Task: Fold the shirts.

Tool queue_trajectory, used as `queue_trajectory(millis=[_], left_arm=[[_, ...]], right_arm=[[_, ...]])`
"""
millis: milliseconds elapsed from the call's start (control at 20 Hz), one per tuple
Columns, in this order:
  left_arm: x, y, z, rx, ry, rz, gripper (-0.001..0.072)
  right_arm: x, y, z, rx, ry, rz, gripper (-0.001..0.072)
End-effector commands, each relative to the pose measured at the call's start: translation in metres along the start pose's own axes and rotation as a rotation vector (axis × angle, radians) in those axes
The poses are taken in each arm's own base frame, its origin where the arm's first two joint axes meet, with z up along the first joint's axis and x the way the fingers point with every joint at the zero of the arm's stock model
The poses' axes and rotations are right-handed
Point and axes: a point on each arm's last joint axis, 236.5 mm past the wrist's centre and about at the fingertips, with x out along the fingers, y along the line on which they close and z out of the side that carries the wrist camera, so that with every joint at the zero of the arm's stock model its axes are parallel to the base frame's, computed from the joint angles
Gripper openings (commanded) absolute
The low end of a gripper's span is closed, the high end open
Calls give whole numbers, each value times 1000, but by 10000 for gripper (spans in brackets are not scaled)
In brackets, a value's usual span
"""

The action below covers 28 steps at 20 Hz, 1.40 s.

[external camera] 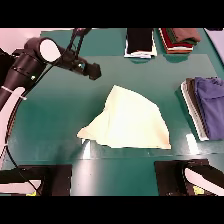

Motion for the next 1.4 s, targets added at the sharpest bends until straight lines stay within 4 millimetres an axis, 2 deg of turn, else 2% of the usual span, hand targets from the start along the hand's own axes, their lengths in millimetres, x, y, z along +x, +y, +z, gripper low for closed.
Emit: queue_trajectory(millis=[0, 150, 350, 450, 750, 850, 950, 1050, 1100, 1150, 1200, 1250, 1350], left_arm=[[27, 26, -63, -119, 198, -32, 538], [41, 22, -134, -129, 399, -69, 539], [50, 8, -207, -166, 570, -152, 540], [47, 6, -232, -176, 629, -163, 540], [34, 1, -273, -178, 712, -179, 539], [34, 1, -282, -186, 728, -179, 537], [36, 2, -280, -187, 718, -176, 534], [38, 3, -278, -186, 705, -171, 221], [38, 3, -277, -185, 702, -171, 107], [39, 3, -277, -169, 699, -176, 27], [38, 6, -274, -138, 691, -173, 26], [36, 18, -264, -107, 667, -131, 27], [24, 57, -220, -108, 531, -6, 27]], right_arm=[[0, 0, -8, 0, 33, 1, 15], [0, 0, -9, 0, 36, 1, 15], [0, 0, -9, 0, 37, 1, 15], [0, 0, -9, 0, 38, 1, 15], [6, -3, -15, 11, 52, 0, 15], [14, -8, -25, 27, 81, 0, 15], [23, -12, -35, 44, 110, 0, 15], [28, -14, -42, 56, 127, 2, 15], [30, -16, -44, 61, 131, 1, 15], [33, -17, -47, 66, 137, -1, 15], [36, -19, -51, 72, 145, -2, 15], [40, -22, -56, 79, 158, -4, 15], [49, -28, -72, 101, 200, -9, 15]])
